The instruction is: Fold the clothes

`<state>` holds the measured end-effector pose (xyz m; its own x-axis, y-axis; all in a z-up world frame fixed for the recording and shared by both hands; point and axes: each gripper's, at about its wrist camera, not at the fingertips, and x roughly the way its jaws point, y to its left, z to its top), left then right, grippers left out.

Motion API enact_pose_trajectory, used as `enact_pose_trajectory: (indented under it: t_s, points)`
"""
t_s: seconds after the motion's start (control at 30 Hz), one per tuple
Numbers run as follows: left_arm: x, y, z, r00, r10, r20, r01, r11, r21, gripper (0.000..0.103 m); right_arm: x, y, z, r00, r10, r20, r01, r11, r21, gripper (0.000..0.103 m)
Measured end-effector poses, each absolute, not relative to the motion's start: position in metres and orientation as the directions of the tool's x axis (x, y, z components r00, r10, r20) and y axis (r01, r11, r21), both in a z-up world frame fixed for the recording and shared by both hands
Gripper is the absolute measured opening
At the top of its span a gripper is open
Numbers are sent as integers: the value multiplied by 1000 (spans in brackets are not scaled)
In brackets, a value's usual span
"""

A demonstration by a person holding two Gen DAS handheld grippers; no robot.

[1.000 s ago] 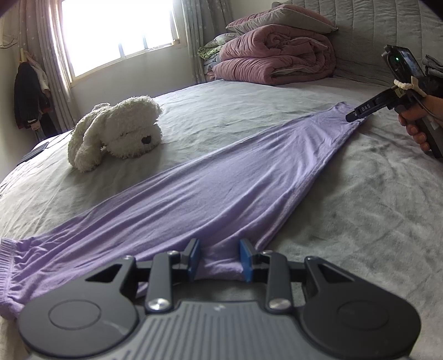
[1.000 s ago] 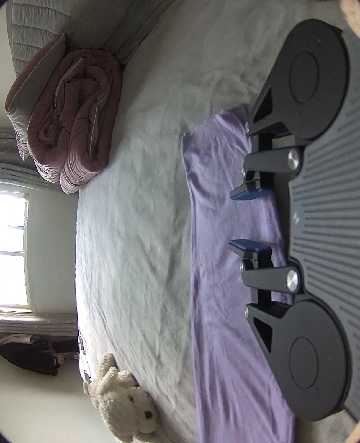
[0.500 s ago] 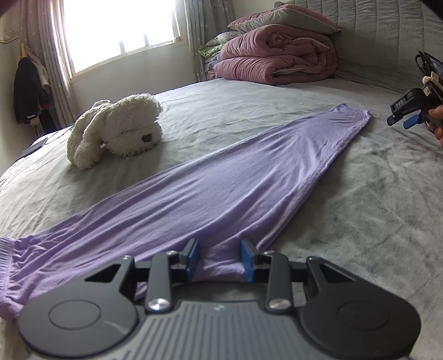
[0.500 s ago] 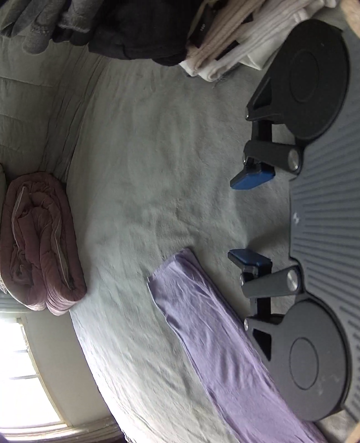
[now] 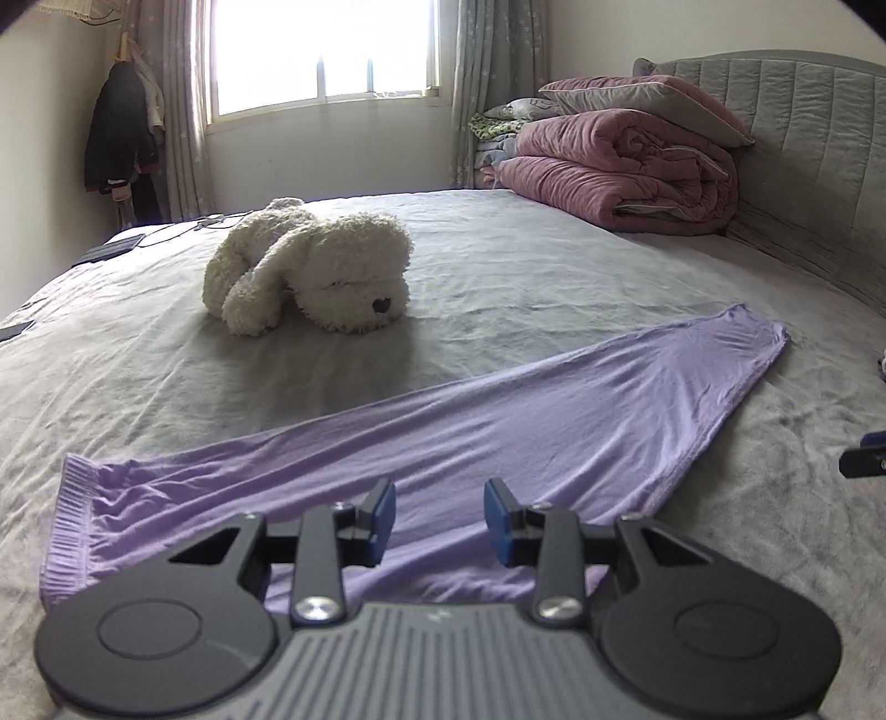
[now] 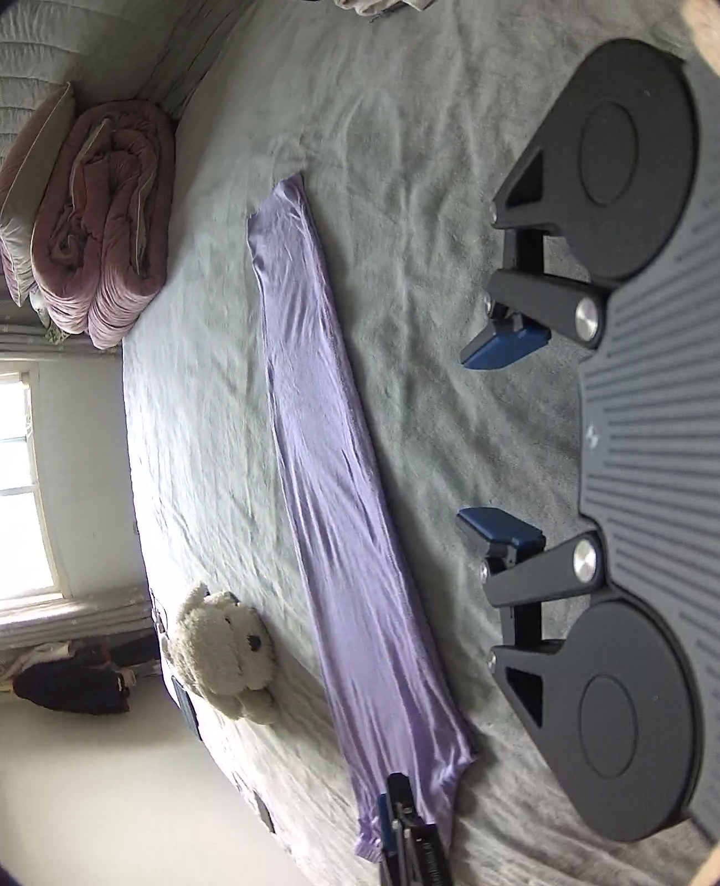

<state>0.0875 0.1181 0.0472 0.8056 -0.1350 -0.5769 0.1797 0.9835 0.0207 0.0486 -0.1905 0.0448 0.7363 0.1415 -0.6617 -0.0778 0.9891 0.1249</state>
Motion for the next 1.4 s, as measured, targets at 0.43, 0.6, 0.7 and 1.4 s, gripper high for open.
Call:
enact_pose_trajectory:
  t_s: [0.43, 0.6, 0.7, 1.4]
  points:
    - [110, 147, 28, 714, 19, -700, 3, 1000, 30, 40, 47, -160, 17, 687, 138, -714, -179, 984, 18, 77]
    - [110, 146, 28, 716, 28, -698, -1, 999, 39, 40, 46, -157, 14, 685, 124, -718, -177, 984, 1, 87]
    - [110, 147, 28, 716, 28, -698, -3, 999, 37, 40, 46, -155, 12, 684, 116, -721, -177, 984, -9, 99]
    - [105, 152, 27, 735, 61, -675, -19, 997, 69, 41, 41, -145, 7, 709, 83, -701, -147, 989, -31, 103]
